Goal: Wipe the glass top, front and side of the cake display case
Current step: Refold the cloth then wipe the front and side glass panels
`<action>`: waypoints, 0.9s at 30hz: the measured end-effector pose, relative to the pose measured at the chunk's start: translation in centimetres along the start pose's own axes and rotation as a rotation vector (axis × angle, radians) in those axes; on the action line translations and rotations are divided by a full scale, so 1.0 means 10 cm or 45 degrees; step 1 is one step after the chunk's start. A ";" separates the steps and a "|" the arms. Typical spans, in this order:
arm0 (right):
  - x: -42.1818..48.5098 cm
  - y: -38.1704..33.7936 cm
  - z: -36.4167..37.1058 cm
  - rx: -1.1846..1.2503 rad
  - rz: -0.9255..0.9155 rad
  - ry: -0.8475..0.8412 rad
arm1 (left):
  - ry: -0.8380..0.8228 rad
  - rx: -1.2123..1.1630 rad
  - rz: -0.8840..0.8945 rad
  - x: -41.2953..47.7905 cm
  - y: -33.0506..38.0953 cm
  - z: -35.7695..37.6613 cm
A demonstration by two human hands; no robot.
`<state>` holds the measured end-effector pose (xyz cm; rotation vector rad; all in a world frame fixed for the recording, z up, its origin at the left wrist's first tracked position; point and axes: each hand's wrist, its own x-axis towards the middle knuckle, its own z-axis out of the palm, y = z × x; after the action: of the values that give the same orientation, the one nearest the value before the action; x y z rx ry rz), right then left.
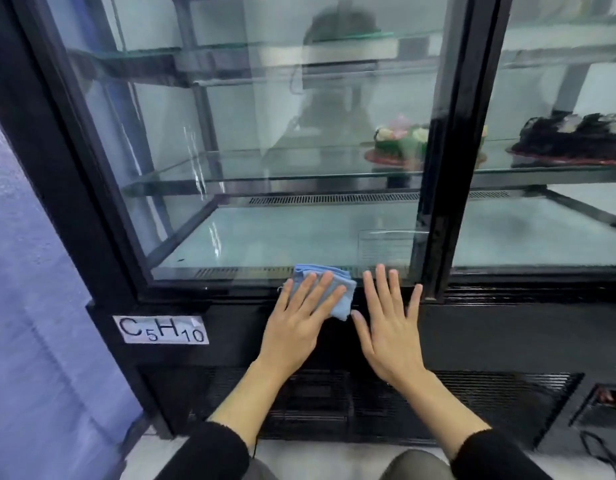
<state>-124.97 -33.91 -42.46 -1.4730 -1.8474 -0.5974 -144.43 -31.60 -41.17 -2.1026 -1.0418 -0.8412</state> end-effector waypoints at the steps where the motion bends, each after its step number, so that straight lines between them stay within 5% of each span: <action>1: -0.01 -0.08 0.06 -0.027 0.036 -0.008 | 0.016 0.016 -0.047 -0.13 -0.16 -0.01; 6: 0.00 -0.18 0.18 -0.108 0.129 -0.007 | 0.175 -0.083 -0.488 -0.48 -0.59 -0.13; 11: 0.00 -0.25 0.16 -0.084 0.142 0.026 | 0.084 -0.097 0.080 0.01 0.01 0.03; 13: -0.01 -0.20 0.13 -0.093 0.141 0.028 | 0.079 -0.059 0.137 0.02 -0.06 0.06; 22: -0.02 -0.19 0.14 -0.141 0.172 0.005 | 0.127 0.028 -0.316 -1.12 -1.83 -0.29; 27: -0.02 -0.22 0.08 -0.176 0.167 0.010 | 0.176 -0.031 -0.424 -1.01 -1.73 -0.27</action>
<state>-127.26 -33.97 -42.99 -1.6655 -1.7171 -0.6769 -164.44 -29.66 -42.84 -1.8855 -1.3323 -1.1466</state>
